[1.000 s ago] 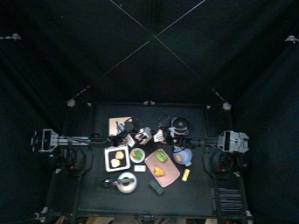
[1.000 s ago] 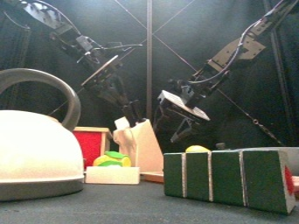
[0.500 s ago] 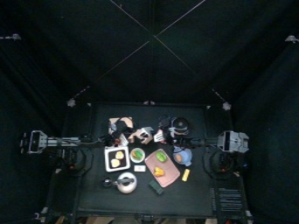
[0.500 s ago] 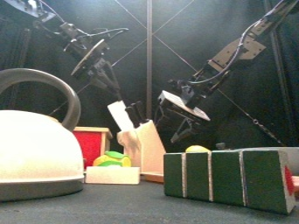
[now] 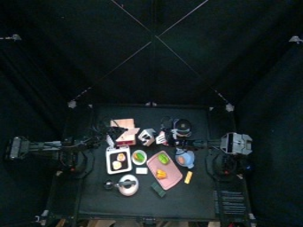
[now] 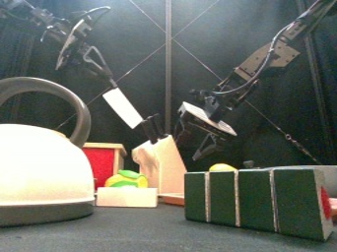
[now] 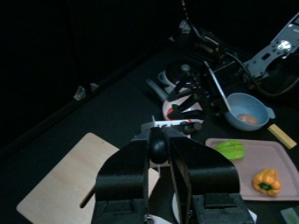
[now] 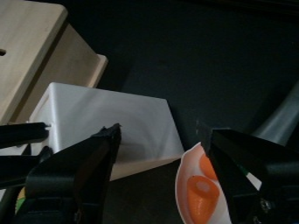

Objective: Pull out cleaver

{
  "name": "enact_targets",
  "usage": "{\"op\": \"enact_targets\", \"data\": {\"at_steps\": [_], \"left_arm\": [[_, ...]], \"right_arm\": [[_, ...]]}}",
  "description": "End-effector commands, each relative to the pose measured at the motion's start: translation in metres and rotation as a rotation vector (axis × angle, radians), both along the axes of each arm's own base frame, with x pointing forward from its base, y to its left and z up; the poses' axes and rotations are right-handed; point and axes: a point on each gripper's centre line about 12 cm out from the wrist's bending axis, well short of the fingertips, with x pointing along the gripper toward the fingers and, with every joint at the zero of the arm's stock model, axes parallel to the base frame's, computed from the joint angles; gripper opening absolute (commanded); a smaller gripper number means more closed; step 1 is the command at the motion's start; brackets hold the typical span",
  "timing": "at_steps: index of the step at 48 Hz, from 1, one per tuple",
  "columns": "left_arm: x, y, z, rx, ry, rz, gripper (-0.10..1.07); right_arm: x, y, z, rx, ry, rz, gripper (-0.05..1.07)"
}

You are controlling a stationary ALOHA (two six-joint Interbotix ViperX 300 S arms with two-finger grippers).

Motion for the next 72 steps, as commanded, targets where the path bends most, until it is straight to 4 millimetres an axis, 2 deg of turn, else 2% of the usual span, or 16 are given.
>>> {"op": "enact_targets", "data": {"at_steps": [1,26,50,57,62,72], "left_arm": [[-0.002,-0.004,0.007,0.021,-0.019,-0.026,0.46],[0.004,-0.017,0.001,0.027,-0.029,-0.148,0.46],[0.011,-0.037,-0.001,0.06,-0.068,-0.336,0.46],[0.01,-0.037,-0.002,0.063,-0.066,-0.341,0.46],[0.01,-0.038,-0.006,0.06,-0.062,-0.353,0.46],[0.01,-0.042,-0.011,0.053,-0.059,-0.389,0.46]], "right_arm": [[0.002,-0.001,0.015,-0.013,-0.037,0.001,0.99],[0.003,0.001,0.015,-0.012,-0.038,0.009,0.99],[0.005,0.003,0.016,-0.015,-0.04,0.014,0.99],[0.005,0.004,0.017,-0.014,-0.042,0.015,0.99],[0.006,0.007,0.017,-0.017,-0.04,0.027,0.99],[0.012,0.024,0.033,-0.053,-0.072,0.093,0.99]]}}
